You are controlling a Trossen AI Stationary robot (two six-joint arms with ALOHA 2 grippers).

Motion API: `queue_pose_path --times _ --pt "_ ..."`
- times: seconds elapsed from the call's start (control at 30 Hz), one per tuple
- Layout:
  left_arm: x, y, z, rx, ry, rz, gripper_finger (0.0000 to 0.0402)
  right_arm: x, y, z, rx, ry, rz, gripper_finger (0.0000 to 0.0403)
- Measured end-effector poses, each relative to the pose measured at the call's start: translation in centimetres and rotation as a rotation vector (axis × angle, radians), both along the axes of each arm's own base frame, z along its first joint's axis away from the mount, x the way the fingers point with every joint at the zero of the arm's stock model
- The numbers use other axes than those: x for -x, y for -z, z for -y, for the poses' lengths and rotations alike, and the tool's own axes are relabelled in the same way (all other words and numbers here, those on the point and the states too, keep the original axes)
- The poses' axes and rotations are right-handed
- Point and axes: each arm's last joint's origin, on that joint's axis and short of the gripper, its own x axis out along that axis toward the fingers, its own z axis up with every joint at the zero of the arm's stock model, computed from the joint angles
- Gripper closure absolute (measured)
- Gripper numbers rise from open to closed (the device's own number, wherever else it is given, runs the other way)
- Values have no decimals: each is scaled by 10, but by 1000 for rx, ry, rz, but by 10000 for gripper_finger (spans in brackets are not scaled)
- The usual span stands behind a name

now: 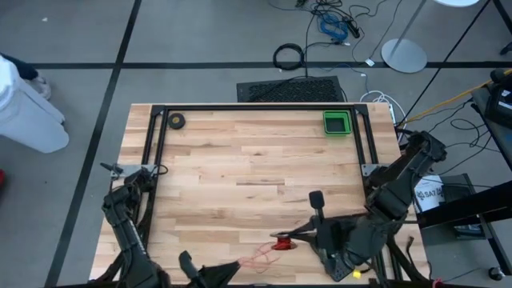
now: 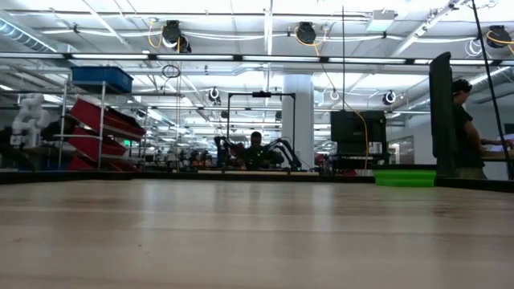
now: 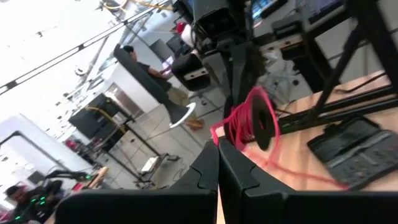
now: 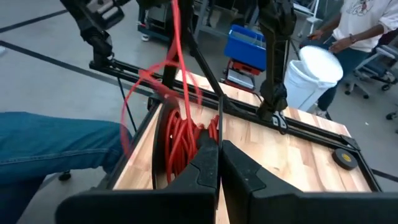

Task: Coil cords
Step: Coil the red wire into the spool

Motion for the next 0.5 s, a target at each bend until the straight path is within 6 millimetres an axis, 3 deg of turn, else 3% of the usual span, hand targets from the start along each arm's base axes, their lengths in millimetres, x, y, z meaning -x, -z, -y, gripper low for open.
queue_pose_path --times 0.27,0.5 --pt "20 -4 15 43 59 27 401 6 3 -2 14 23 -27 403" --pt "19 -4 14 52 55 33 401 6 1 -2 32 16 -8 403"
